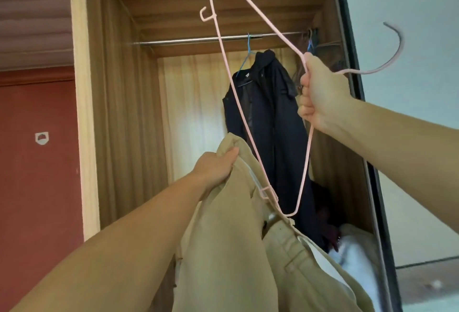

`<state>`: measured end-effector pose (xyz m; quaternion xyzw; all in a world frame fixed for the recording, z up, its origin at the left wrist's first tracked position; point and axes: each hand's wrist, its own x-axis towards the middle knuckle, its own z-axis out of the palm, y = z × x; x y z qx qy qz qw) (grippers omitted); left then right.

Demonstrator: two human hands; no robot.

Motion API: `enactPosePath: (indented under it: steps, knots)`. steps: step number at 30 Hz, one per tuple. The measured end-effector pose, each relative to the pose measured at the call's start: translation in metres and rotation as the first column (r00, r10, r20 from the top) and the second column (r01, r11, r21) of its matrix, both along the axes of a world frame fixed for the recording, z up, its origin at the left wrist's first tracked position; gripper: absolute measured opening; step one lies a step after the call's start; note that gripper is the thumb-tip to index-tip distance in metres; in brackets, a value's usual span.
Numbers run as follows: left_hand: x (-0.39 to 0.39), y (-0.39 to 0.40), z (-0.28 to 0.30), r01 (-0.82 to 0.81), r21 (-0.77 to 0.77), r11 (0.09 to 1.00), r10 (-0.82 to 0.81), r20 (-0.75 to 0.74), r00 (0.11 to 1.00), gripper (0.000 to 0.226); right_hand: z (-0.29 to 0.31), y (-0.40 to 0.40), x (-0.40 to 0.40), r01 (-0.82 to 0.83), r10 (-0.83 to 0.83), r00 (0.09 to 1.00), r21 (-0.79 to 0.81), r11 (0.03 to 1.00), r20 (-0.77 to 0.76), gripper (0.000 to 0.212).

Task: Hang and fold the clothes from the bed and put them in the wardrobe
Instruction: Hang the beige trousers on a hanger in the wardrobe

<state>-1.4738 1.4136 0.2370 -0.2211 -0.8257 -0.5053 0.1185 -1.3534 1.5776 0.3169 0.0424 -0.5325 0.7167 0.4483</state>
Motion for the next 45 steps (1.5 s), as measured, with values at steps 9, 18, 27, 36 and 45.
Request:
enactPosePath:
  steps: [9,18,27,36,45]
  knots:
    - [0.000,-0.013,-0.030,0.134,0.005,0.991,-0.134,0.096,0.986,0.043,-0.003,-0.008,-0.003,0.037,-0.046,0.997,-0.163,0.986,-0.056,0.026]
    - [0.000,-0.026,-0.038,0.184,-0.007,0.983,-0.184,0.014,0.983,0.051,-0.054,0.005,-0.030,-0.110,0.098,0.993,-0.188,0.976,-0.070,0.041]
    - [-0.010,-0.046,-0.026,0.154,0.150,0.977,-0.141,-0.092,0.986,0.038,-0.140,0.015,-0.055,-0.154,0.168,0.973,-0.095,0.984,0.160,0.048]
    - [-0.012,-0.061,-0.028,0.093,0.201,0.975,-0.081,-0.069,0.994,0.041,-0.195,-0.010,-0.062,-0.217,0.234,0.937,-0.094,0.972,0.259,0.048]
    - [-0.003,-0.062,-0.019,0.061,0.401,0.914,-0.065,-0.005,0.998,0.054,-0.187,-0.048,-0.062,-0.247,0.287,0.945,-0.231,0.941,0.157,0.052]
